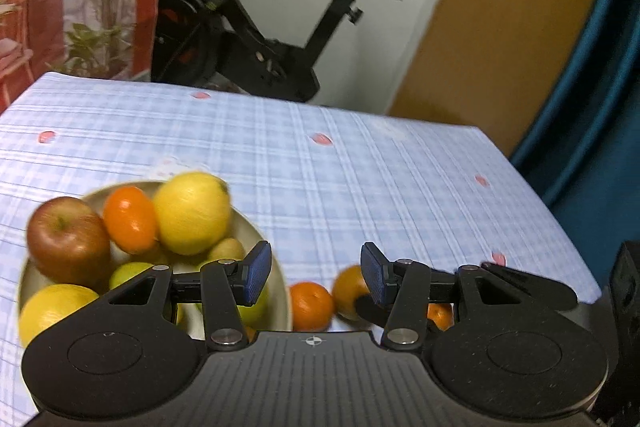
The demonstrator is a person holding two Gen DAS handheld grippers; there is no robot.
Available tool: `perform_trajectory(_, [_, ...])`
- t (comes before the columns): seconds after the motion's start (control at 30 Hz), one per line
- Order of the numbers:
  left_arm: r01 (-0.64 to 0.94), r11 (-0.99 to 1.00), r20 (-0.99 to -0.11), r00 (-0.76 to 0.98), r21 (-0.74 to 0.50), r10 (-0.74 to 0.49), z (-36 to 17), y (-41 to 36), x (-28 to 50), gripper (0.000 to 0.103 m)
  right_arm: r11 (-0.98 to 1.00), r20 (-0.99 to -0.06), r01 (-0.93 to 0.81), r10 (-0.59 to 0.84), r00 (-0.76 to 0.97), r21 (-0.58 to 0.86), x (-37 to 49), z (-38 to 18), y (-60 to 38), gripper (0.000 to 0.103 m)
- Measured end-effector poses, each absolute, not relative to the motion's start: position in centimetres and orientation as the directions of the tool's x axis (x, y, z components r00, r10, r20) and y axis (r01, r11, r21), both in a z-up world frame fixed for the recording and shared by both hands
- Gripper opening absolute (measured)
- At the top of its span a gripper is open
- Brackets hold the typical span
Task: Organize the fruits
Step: 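Move both tools to the dark brownish orange beside the plate, then close both tools around the dark brownish orange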
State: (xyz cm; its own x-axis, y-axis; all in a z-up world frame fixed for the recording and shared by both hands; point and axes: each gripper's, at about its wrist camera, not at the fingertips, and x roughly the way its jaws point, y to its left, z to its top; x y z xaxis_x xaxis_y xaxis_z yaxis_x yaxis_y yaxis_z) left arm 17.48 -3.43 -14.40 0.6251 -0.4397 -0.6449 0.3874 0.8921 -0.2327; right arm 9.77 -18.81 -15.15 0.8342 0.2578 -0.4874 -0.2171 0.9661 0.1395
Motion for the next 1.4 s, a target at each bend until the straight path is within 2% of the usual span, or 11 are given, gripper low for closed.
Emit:
perform_trajectory(0.2, [0.432, 0.87, -0.686, 0.558, -0.24, -0.466, -15.6, -5.1, 17.9, 0.052, 0.962, -0.498, -0.206, 0.271, 0.824, 0.181, 10.1, -16.1, -19.1, 0.05])
perform_trajectory(0.53, [0.494, 0.85, -0.715, 0.527, -0.182, -0.459, -16.5, -7.1, 17.7, 0.05, 0.956, -0.489, -0.223, 0.29, 0.822, 0.191, 10.2, -16.2, -19.1, 0.051])
perform_trajectory(0.6, [0.501, 0.844, -0.721, 0.513, -0.19, -0.466, -16.4, -7.4, 18.1, 0.046, 0.956, -0.49, -0.223, 0.29, 0.822, 0.193, 10.3, -16.2, -19.1, 0.051])
perform_trajectory(1.2, [0.553, 0.821, -0.686, 0.543, -0.142, -0.484, -16.1, -7.8, 16.3, 0.046, 0.965, -0.503, -0.207, 0.262, 0.824, 0.163, 10.3, -16.3, -18.7, 0.048])
perform_trajectory(1.4, [0.506, 0.841, -0.7, 0.53, -0.191, -0.478, -16.8, -7.1, 17.0, 0.047, 0.963, -0.483, -0.227, 0.27, 0.833, 0.147, 9.7, -16.2, -18.6, 0.045])
